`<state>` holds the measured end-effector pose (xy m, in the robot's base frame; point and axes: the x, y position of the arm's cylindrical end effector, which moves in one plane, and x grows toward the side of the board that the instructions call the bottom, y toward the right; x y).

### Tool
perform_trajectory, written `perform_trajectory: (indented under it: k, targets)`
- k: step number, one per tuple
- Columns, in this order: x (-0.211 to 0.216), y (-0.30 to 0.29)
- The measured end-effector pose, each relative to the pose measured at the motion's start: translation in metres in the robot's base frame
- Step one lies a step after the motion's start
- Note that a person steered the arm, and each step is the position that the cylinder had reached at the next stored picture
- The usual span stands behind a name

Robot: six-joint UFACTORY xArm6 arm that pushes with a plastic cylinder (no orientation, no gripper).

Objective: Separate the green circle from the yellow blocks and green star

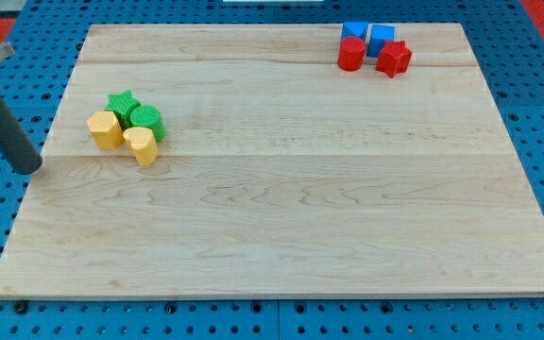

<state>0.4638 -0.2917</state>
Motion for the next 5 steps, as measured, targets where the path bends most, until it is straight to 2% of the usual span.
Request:
perform_trajectory:
  k: [2,5]
  targets:
    - [-0.03,-0.006]
    - [-0.068,0.139]
